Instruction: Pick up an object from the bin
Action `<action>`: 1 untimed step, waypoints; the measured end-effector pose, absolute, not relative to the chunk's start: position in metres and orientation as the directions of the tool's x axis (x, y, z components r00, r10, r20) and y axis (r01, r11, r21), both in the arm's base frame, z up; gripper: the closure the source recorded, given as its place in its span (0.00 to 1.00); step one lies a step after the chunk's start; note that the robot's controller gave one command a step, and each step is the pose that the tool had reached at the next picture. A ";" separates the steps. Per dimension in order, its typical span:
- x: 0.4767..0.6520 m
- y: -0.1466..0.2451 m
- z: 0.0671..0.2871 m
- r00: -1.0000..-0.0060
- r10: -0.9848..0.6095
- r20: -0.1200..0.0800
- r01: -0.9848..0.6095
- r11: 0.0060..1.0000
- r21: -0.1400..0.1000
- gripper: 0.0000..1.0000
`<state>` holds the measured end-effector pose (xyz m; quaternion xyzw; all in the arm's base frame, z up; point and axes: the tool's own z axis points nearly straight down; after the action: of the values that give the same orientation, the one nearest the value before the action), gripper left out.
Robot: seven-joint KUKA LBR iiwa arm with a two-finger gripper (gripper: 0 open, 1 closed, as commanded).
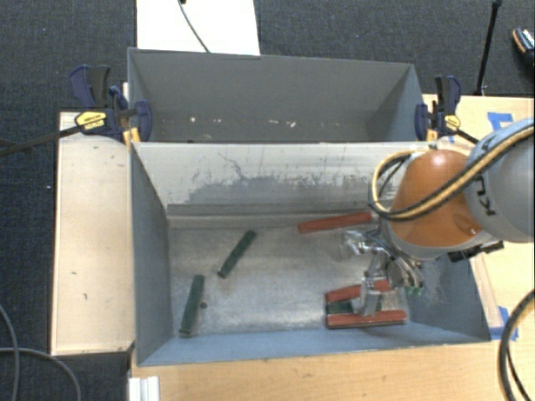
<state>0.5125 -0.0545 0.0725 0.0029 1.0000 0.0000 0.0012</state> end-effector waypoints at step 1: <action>0.513 -0.055 0.074 -1.000 0.006 -0.005 0.006 1.000 0.000 1.00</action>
Offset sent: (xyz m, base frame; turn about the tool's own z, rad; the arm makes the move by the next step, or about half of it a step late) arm 0.0000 0.0000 0.0000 0.0000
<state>0.5131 -0.0548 0.0742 0.0031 1.0000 -0.0002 0.0025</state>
